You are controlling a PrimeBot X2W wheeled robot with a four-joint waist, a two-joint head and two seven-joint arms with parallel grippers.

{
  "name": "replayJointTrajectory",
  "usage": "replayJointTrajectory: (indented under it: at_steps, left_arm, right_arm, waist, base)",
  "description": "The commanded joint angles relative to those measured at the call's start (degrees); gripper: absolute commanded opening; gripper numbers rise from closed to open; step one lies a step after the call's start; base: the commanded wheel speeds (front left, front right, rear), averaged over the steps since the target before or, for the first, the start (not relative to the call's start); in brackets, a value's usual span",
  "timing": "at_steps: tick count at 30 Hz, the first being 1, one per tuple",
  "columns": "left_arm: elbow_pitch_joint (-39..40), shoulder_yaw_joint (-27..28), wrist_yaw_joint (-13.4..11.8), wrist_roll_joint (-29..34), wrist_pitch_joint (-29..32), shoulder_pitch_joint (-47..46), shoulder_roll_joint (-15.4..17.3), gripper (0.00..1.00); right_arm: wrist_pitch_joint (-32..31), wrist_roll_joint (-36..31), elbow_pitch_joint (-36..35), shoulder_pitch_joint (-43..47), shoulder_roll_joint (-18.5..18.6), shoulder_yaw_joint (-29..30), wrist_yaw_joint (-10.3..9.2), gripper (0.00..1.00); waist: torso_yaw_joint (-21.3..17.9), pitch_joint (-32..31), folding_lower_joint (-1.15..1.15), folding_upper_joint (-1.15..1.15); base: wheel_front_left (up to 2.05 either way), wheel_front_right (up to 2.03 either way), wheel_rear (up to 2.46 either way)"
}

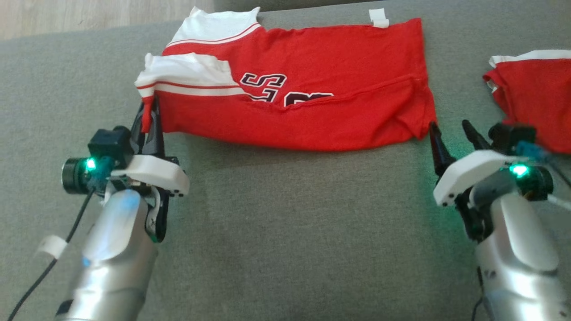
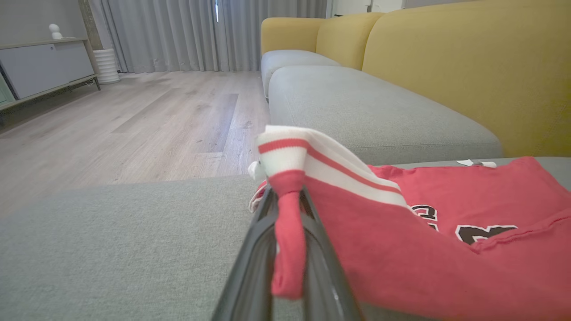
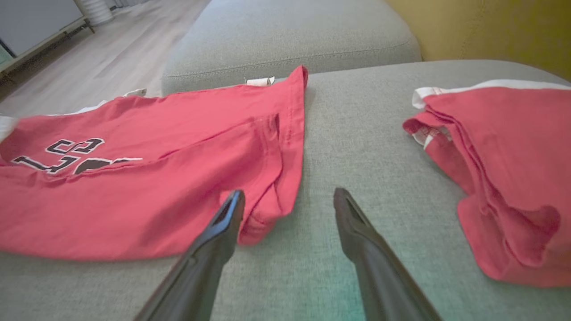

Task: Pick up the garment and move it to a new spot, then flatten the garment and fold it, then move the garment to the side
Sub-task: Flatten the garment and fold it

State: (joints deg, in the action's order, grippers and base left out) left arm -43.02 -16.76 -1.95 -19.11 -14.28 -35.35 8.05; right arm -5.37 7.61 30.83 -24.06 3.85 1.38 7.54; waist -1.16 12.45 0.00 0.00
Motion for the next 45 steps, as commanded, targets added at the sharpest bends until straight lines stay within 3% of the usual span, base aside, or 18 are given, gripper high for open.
replayJointTrajectory:
  at_steps: [1, 6, 13, 18, 19, 20, 26, 32, 39, 45]
  left_arm:
    - [2.85, 1.09, 0.14, 0.57, -0.70, -0.28, 1.02, 0.00]
    - [4.41, 0.04, 0.49, 1.22, -0.71, 0.08, 0.14, 0.00]
    - [4.60, -0.44, 0.76, 1.44, -0.71, 0.21, -0.41, 0.00]
    - [4.07, -0.42, 0.72, 1.42, -0.72, 0.37, -0.46, 0.00]
    - [3.86, -0.45, 0.74, 1.44, -0.72, 0.44, -0.38, 0.00]
    - [3.68, -0.42, 0.76, 1.42, -0.72, 0.54, -0.25, 0.00]
    - [1.79, -0.09, 1.01, 1.02, -0.72, 1.95, 1.01, 0.00]
    - [0.40, 0.10, 1.40, 0.33, -0.71, 4.92, 2.33, 0.00]
    - [1.29, -0.44, 2.87, -1.22, 1.62, 10.63, 3.41, 0.00]
    - [6.73, -1.50, 3.65, -2.68, 6.57, 17.61, 4.28, 0.00]
  right_arm:
    - [-1.71, -0.30, 0.95, -4.09, -0.84, 0.50, -0.05, 1.00]
    - [-4.98, 2.53, 9.42, -9.24, -0.95, 1.29, -0.05, 1.00]
    - [-4.95, 5.02, 17.75, -13.93, -0.96, -1.11, -0.05, 1.00]
    - [-4.25, 3.15, 23.58, -16.01, -0.96, -3.21, -0.05, 1.00]
    - [-3.92, 2.69, 24.42, -16.27, -0.96, -3.57, -0.05, 0.46]
    - [-3.35, 2.35, 25.06, -16.52, -0.97, -3.87, -0.05, 0.00]
    - [0.69, -0.20, 27.49, -17.15, -0.97, -3.21, -0.05, 0.00]
    - [0.82, -0.07, 27.46, -15.54, 0.25, -3.55, -0.05, 0.00]
    - [-5.47, 6.07, 23.26, -10.28, 3.73, -7.47, -0.05, 0.00]
    - [-13.69, 12.09, 14.63, -2.70, 7.87, -10.72, -0.05, 0.00]
  waist:
    - [0.64, 0.47, 0.00, 0.00]
    - [2.05, 1.37, 0.00, 0.00]
    - [3.29, 2.00, 0.00, 0.00]
    - [3.68, 1.87, 0.00, 0.00]
    - [3.66, 1.73, 0.00, 0.00]
    - [3.57, 1.54, 0.00, 0.00]
    - [2.53, -0.75, 0.00, 0.00]
    - [1.34, -4.85, 0.00, 0.00]
    - [0.46, -10.65, 0.00, 0.00]
    - [0.04, -14.12, 0.00, 0.00]
  base:
    - [0.00, 0.00, 0.00]
    - [0.00, 0.00, 0.00]
    - [0.00, 0.00, 0.00]
    - [0.00, 0.00, 0.00]
    - [0.00, 0.00, 0.00]
    - [0.00, 0.00, 0.00]
    - [0.00, 0.00, 0.00]
    - [0.00, 0.00, 0.00]
    - [0.00, 0.00, 0.00]
    - [0.00, 0.00, 0.00]
